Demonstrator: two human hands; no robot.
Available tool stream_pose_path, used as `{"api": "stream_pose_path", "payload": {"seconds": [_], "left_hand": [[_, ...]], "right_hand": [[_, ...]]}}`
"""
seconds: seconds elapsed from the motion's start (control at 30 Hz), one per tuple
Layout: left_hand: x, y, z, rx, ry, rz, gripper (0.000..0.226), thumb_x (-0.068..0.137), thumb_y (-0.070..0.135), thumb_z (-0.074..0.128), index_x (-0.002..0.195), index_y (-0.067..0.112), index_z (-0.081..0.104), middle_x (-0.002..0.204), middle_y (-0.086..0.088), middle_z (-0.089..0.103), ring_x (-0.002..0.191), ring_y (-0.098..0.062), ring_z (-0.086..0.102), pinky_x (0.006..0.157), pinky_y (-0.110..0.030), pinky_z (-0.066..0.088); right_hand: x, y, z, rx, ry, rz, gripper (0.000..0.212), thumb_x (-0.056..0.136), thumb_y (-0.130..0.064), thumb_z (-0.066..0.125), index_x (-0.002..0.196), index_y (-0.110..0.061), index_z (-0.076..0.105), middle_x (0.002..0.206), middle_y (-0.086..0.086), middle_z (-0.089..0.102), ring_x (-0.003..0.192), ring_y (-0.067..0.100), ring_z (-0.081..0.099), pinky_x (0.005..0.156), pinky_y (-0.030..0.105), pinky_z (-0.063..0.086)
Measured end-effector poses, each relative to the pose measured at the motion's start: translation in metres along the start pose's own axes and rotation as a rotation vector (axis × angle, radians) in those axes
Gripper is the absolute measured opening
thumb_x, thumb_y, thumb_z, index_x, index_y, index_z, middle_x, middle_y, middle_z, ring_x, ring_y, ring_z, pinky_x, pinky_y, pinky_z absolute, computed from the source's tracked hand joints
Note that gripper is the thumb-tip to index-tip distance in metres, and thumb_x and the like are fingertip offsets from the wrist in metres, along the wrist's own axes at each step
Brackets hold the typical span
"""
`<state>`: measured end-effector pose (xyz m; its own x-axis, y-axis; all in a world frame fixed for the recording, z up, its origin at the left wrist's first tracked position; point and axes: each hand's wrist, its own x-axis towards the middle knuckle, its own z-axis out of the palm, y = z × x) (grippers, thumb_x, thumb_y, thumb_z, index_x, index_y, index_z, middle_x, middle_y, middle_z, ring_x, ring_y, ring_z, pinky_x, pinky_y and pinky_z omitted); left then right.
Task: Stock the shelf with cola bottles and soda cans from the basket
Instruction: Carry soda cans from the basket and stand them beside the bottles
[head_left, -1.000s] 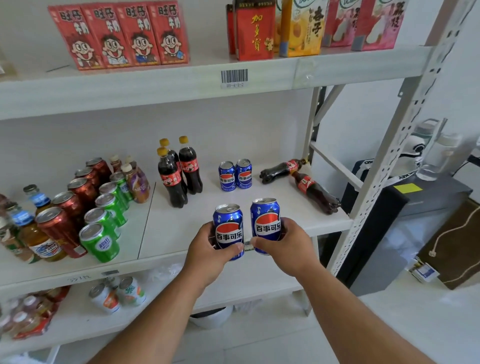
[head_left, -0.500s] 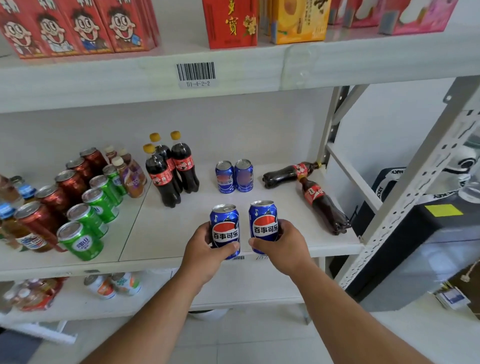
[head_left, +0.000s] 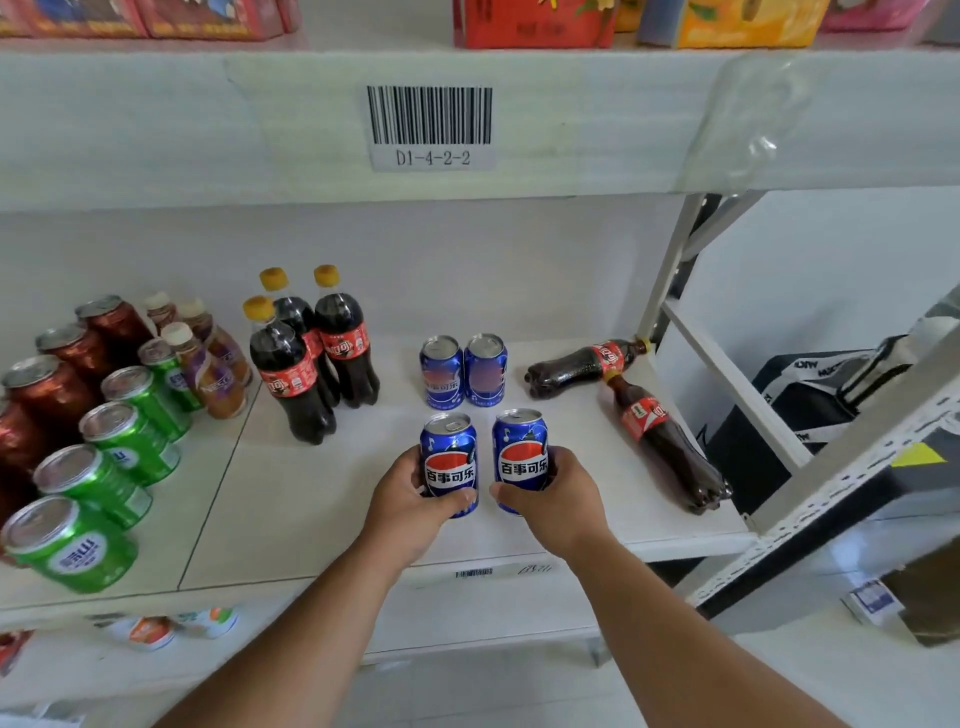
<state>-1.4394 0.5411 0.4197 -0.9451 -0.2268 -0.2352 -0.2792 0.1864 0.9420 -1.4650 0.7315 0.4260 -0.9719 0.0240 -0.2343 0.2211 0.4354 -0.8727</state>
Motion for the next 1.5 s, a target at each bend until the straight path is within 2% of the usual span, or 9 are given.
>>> {"api": "stream_pose_path", "payload": {"seconds": [0.2,0.37,0.5,0.6,0.87,1.03,1.17,1.33,1.5], "left_hand": [[0.035,-0.01,0.003,0.023,0.039,-0.036,0.066,0.073,0.005,0.092,0.12,0.037,0.059,0.115,0.012,0.073,0.108,-0.008,0.07,0.095,-0.033,0.057],[0.057,-0.012,0.003,0.026,0.081,-0.007,0.069,0.073,0.002,0.091,0.127,0.032,0.06,0.113,0.014,0.075,0.101,0.0,0.071,0.083,-0.02,0.057],[0.074,-0.019,0.001,0.015,0.061,0.021,0.077,0.069,0.003,0.094,0.133,0.028,0.058,0.124,0.012,0.074,0.109,-0.004,0.072,0.099,-0.036,0.059],[0.079,-0.023,0.003,0.041,0.039,0.042,0.081,0.071,0.013,0.096,0.139,0.03,0.054,0.129,0.014,0.071,0.114,-0.005,0.07,0.099,-0.035,0.059],[0.078,-0.031,0.003,0.085,0.002,0.075,0.08,0.079,0.013,0.09,0.146,0.032,0.049,0.133,0.016,0.068,0.12,-0.004,0.066,0.107,-0.04,0.055],[0.071,-0.037,0.008,0.139,0.107,0.129,0.079,0.078,0.006,0.089,0.138,0.041,0.052,0.131,0.018,0.063,0.119,0.0,0.06,0.103,-0.027,0.05],[0.069,-0.046,0.011,0.114,0.167,0.091,0.069,0.08,0.008,0.088,0.134,0.035,0.055,0.13,0.01,0.067,0.115,-0.008,0.068,0.097,-0.027,0.055],[0.071,-0.041,0.014,0.108,0.162,0.064,0.068,0.082,0.008,0.087,0.138,0.028,0.055,0.123,0.012,0.065,0.103,-0.004,0.068,0.083,-0.014,0.051],[0.08,-0.034,0.016,0.115,0.181,0.065,0.068,0.082,0.01,0.087,0.14,0.026,0.054,0.126,0.01,0.068,0.104,-0.006,0.069,0.089,-0.023,0.056]], "right_hand": [[0.039,0.001,0.013,-0.032,-0.007,-0.005,0.062,0.075,-0.028,0.091,0.125,-0.029,0.053,0.108,-0.012,0.066,0.096,0.009,0.065,0.082,0.025,0.053],[0.061,0.0,0.022,-0.005,-0.034,-0.037,0.062,0.079,-0.028,0.09,0.124,-0.031,0.047,0.111,-0.014,0.062,0.099,0.009,0.062,0.081,0.02,0.049],[0.073,0.001,0.031,0.049,-0.02,-0.062,0.061,0.076,-0.025,0.091,0.12,-0.032,0.049,0.116,-0.011,0.069,0.101,0.007,0.067,0.075,0.017,0.05],[0.074,0.002,0.035,0.052,-0.026,-0.088,0.066,0.073,-0.03,0.093,0.122,-0.033,0.049,0.114,-0.015,0.068,0.1,0.001,0.067,0.075,0.017,0.05],[0.068,0.008,0.031,-0.049,-0.064,-0.126,0.074,0.071,-0.038,0.095,0.125,-0.04,0.044,0.125,-0.017,0.064,0.112,0.008,0.065,0.093,0.029,0.057],[0.061,0.014,0.03,-0.175,0.001,-0.159,0.071,0.077,-0.037,0.088,0.137,-0.035,0.052,0.133,-0.01,0.064,0.118,0.011,0.061,0.1,0.033,0.055],[0.062,0.015,0.03,-0.207,0.042,-0.143,0.05,0.084,-0.03,0.08,0.13,-0.027,0.06,0.124,-0.005,0.07,0.107,0.013,0.064,0.088,0.028,0.053],[0.067,0.01,0.035,-0.189,0.041,-0.121,0.05,0.09,-0.029,0.078,0.136,-0.024,0.058,0.131,-0.003,0.069,0.099,0.007,0.055,0.089,0.024,0.049],[0.077,0.004,0.038,-0.163,0.059,-0.106,0.048,0.091,-0.024,0.077,0.135,-0.02,0.059,0.129,0.0,0.069,0.096,0.009,0.055,0.087,0.024,0.048]]}}
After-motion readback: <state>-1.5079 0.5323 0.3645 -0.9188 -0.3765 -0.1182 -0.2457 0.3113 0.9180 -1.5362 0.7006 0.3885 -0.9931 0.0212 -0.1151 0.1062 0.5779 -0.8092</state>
